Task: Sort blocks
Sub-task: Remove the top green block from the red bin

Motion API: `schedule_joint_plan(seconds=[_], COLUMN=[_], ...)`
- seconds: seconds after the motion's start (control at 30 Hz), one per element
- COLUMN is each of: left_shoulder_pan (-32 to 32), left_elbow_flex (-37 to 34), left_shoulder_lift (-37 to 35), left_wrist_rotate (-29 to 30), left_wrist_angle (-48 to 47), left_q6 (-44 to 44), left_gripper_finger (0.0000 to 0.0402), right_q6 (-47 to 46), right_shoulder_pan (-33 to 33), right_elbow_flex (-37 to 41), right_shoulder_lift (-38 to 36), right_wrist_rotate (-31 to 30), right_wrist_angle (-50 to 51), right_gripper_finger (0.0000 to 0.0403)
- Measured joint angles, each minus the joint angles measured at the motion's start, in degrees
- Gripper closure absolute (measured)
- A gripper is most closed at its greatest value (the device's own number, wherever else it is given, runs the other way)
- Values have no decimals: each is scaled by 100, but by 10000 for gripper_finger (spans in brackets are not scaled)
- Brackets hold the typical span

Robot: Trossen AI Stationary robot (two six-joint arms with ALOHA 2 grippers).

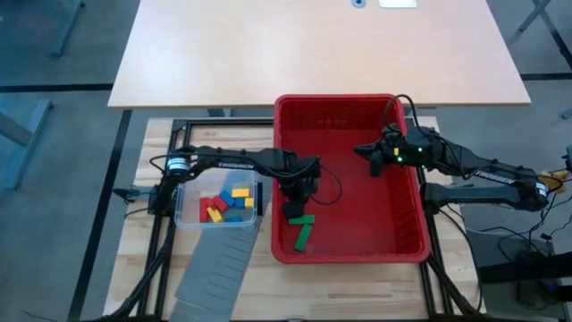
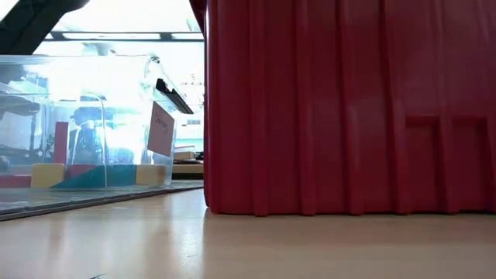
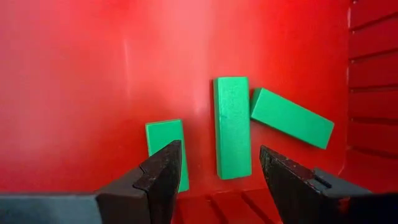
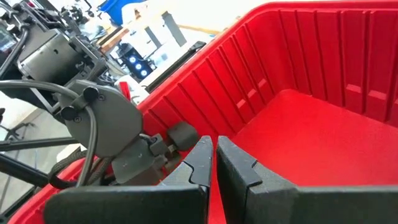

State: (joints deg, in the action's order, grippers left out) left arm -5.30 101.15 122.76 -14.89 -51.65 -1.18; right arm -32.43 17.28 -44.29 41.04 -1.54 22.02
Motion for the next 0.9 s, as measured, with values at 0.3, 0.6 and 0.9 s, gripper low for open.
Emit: schedule_joint_plan(seconds=[0.3,0.6,0.9], left_shoulder_pan=[-9,-23,-88], left_elbow_flex=[373,844,-72], left_shoulder_lift=[-340,-1533,-3025], left_wrist_rotate=[277,505,544], left_wrist_angle=[-32,183,817], left_q6=[-291,-283,-102], left_gripper_finger=[209,209,209], right_q6=[14,-65,789], right_shoulder_pan=[0,2,-52], right_elbow_flex=[-2,-2,-13], right_shoulder_lift=[37,53,972], right_wrist_rotate=[-67,-144,1151], right_wrist_angle=[7,-15,-738], right_gripper_finger=[400,400,400])
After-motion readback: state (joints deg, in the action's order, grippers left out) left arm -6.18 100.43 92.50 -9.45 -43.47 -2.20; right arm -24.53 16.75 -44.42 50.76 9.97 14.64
